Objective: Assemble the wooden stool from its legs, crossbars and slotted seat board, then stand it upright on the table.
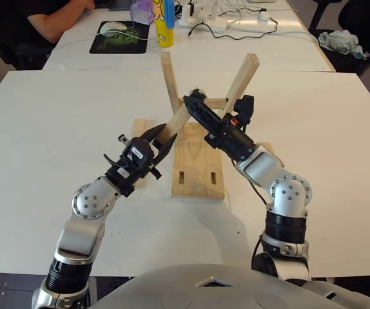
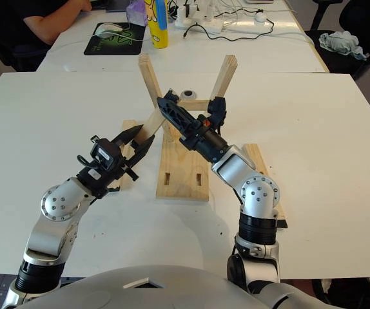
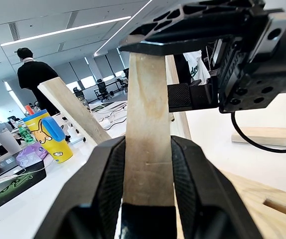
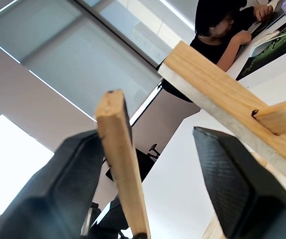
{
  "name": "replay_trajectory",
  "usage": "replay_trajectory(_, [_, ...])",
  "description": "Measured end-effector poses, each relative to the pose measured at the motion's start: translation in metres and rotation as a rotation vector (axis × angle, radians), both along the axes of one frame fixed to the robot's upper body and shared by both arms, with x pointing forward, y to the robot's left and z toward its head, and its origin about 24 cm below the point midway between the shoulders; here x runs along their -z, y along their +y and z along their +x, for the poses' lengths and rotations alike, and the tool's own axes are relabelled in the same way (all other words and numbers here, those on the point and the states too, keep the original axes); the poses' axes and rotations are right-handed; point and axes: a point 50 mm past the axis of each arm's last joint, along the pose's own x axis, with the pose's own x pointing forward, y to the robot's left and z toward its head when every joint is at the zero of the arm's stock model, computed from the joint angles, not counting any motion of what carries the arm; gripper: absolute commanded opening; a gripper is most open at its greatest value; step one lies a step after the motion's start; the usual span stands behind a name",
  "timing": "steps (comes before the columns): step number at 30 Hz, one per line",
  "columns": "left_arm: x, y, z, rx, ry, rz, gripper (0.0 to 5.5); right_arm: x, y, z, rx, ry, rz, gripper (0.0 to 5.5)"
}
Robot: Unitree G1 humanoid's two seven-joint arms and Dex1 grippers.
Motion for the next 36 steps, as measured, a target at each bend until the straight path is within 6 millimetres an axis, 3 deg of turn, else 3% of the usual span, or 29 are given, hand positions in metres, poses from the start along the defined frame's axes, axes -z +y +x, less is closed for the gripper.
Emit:
replay_trajectory(16, [0.004,-0.001,0.000,-0.028,0.006,0.002,1.32,-0.005,-0.001,0.000,-0.016,0.002,0.037,0.54])
replay_trajectory(23, [0.006,-0.002,0.000,-0.025,0.013,-0.010,1.32,-0.004,-0.002,0.000,-0.009,0.007,0.019,0.49])
replay_trajectory(26, [0.008,-0.002,0.000,-0.025,0.033,-0.029,1.98,-0.003,-0.001,0.001,-0.003,0.007,0.001,0.44])
replay_trajectory(29, [0.006,-0.001,0.000,-0.017,0.052,-0.086,2.17,0.003,0.000,0.002,0.033,0.016,-0.077,0.44])
replay_trajectory(36, [-0.039,0.004,0.005,0.019,-0.047,-0.337,2.17,0.052,-0.014,-0.004,0.151,0.115,-0.374,0.44])
